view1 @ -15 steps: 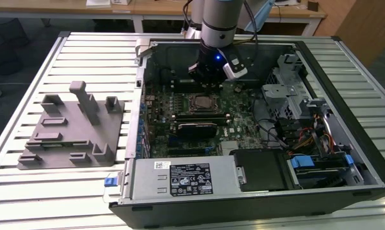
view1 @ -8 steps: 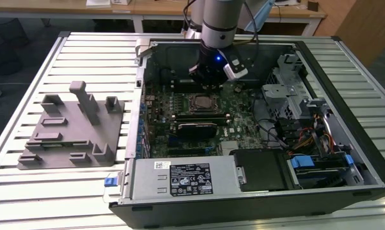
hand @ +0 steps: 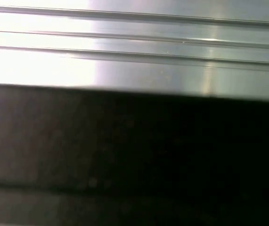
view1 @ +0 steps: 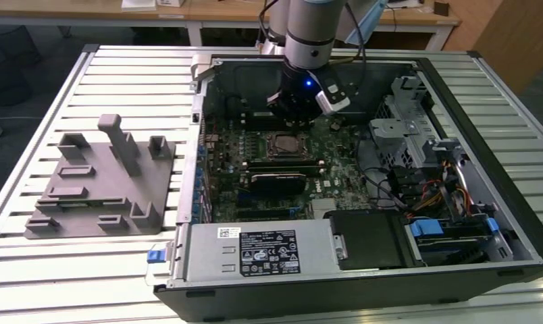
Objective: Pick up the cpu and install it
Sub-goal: 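Install the first cpu locking lever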
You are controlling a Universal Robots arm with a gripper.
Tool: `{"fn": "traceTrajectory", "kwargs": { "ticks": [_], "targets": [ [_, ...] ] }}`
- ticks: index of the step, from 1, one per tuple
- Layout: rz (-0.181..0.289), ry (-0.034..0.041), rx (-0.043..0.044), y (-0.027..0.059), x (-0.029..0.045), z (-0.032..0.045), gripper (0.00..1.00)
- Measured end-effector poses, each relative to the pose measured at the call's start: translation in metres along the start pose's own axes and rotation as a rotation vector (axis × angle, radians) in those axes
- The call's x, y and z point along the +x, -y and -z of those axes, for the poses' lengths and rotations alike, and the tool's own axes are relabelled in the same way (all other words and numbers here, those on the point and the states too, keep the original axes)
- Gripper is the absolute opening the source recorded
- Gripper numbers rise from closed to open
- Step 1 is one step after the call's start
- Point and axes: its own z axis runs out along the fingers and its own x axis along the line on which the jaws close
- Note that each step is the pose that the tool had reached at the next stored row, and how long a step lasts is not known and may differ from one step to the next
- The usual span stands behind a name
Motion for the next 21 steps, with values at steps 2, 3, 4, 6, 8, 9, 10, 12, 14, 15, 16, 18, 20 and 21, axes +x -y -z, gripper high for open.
{"fn": "traceTrajectory", "kwargs": {
  "ticks": [2,3,4,6,8,9,10,12,14,15,16,18,20,21],
  "targets": [
    [0.000,0.0002,-0.0092,0.0000,-0.0002,-0.0001,0.11],
    [0.000,0.0003,-0.0147,0.0000,-0.0003,-0.0001,0.11],
    [0.000,0.0006,-0.0221,0.0000,-0.0004,-0.0002,0.11],
    [0.001,0.0015,-0.0368,-0.0001,-0.0006,-0.0005,0.11],
    [0.001,0.0024,-0.0495,-0.0003,-0.0007,-0.0006,0.11],
    [0.001,0.0026,-0.0519,-0.0003,-0.0007,-0.0007,0.11],
    [0.001,0.0023,-0.0519,-0.0002,-0.0006,-0.0003,0.11],
    [0.001,0.0021,-0.0520,-0.0002,-0.0006,0.0014,0.11],
    [0.001,0.0019,-0.0517,-0.0001,-0.0005,0.0042,0.11],
    [0.001,0.0019,-0.0517,-0.0001,-0.0005,0.0056,0.11],
    [0.001,0.0018,-0.0515,-0.0001,-0.0005,0.0067,0.11],
    [0.001,0.0019,-0.0512,-0.0002,-0.0005,0.0073,0.11],
    [0.001,0.0019,-0.0509,0.0006,-0.0005,0.0074,0.11],
    [0.001,0.0018,-0.0508,0.0020,-0.0004,0.0074,0.11]
  ]
}}
